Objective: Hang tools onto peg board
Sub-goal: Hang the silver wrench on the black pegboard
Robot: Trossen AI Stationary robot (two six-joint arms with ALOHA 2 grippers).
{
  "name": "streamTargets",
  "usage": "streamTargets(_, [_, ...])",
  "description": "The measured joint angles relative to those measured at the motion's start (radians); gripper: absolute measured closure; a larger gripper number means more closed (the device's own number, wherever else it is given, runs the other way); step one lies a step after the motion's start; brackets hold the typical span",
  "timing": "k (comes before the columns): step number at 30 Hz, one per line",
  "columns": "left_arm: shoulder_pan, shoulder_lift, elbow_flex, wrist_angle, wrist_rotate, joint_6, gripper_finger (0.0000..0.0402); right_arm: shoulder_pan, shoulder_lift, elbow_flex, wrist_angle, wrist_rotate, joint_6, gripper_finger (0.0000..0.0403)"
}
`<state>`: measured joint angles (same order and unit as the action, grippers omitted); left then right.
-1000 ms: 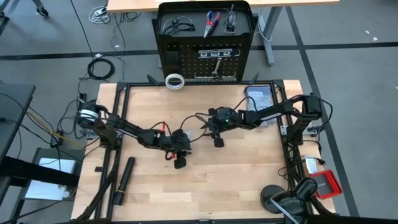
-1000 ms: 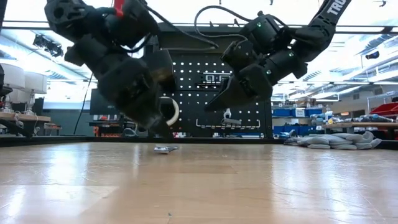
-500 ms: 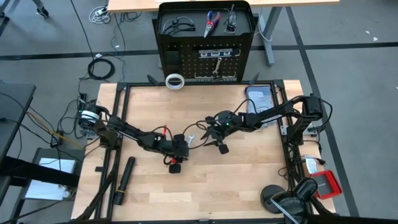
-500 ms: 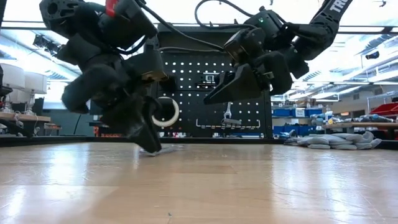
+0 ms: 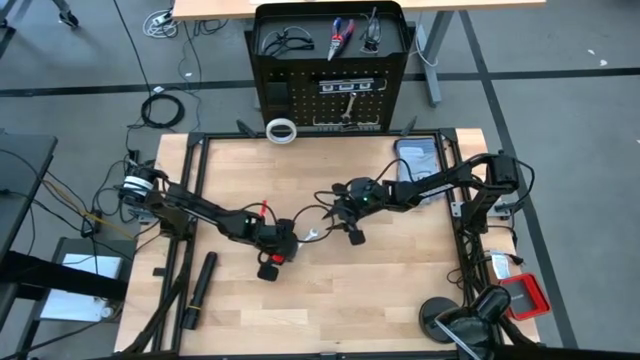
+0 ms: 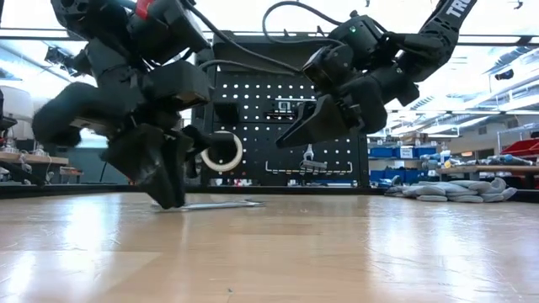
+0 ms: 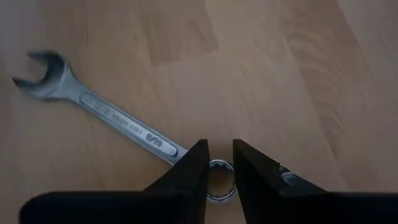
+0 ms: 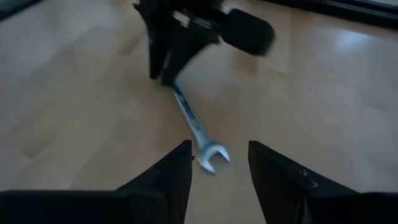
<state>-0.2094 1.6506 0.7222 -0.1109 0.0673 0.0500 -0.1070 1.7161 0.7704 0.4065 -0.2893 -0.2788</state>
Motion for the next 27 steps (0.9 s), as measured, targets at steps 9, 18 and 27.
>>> streamTargets(9, [-0.010,-0.118,0.051,-0.135,-0.055,-0.188,0.0324,0.000,0.000,0.000,0.013,0.067,0.037,0.0238])
streamTargets(18, [-0.064,-0.126,0.052,-0.157,-0.137,-0.452,0.0325,-0.005,0.000,0.000,0.018,0.087,0.032,0.0240])
streamTargets(27, [-0.123,-0.124,0.050,-0.226,-0.230,-0.631,0.0354,-0.002,0.000,0.000,0.028,0.087,-0.006,0.0240])
